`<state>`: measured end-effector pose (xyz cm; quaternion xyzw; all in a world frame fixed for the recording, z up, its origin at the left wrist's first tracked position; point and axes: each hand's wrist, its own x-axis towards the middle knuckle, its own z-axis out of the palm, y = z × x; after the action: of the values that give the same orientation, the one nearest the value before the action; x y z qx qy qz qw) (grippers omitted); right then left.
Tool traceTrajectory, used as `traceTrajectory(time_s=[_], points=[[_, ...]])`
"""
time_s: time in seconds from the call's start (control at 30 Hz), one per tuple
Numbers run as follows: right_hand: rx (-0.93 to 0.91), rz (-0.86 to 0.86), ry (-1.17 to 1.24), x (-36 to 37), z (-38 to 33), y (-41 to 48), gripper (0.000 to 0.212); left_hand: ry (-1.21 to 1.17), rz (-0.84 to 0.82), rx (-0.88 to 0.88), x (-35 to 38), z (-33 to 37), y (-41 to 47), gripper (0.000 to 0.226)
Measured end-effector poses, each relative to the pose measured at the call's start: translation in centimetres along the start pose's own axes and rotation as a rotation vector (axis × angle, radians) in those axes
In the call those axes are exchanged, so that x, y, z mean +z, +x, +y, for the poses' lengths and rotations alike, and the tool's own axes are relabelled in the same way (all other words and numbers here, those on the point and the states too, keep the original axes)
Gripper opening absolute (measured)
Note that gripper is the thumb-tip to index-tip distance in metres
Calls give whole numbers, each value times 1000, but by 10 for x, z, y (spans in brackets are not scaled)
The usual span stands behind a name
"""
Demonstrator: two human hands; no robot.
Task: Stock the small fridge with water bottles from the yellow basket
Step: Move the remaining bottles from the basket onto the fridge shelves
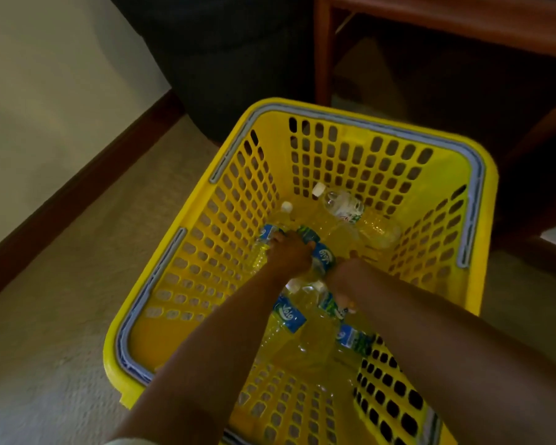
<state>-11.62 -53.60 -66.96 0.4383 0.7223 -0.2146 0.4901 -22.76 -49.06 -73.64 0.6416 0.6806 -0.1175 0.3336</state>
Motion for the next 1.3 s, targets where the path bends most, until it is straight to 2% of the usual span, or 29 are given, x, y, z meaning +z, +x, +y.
traceTrajectory(time_s=[0.07, 0.17, 0.3, 0.4, 0.5, 0.63, 0.7, 0.8, 0.9, 1.07, 1.2, 1.3], points=[[11, 2, -22, -5, -2, 2, 65, -60, 29, -39, 4, 2, 5, 72], [-29, -62, -24, -13, -3, -11, 68, -125, 61, -34, 7, 10, 3, 70], [-88, -104, 7, -24, -2, -42, 74, -144, 31, -27, 8, 17, 4, 79], [-88, -56, 97, -21, 3, -72, 71, -72, -10, -50, 4, 14, 9, 91], [-76, -36, 202, -6, 9, -90, 64, -91, -20, -61, 4, 16, 9, 87], [-29, 173, 301, 8, 16, -112, 63, -231, -13, 45, 3, 19, 1, 76], [6, 256, 355, 10, 21, -121, 53, -257, 6, 66, -3, 17, -5, 70], [46, 371, 541, 10, 30, -132, 47, -302, 44, 79, -21, 6, -15, 46], [99, 447, 660, 7, 37, -149, 43, -330, 66, 71, -46, -9, -40, 45], [164, 611, 949, 16, 43, -188, 43, -495, 129, 42, -85, -31, -98, 67], [233, 739, 1200, 35, 44, -218, 50, -649, 190, 124, -108, -16, -148, 60], [227, 832, 1424, 57, 48, -241, 54, -759, 196, 229, -113, 12, -192, 46]])
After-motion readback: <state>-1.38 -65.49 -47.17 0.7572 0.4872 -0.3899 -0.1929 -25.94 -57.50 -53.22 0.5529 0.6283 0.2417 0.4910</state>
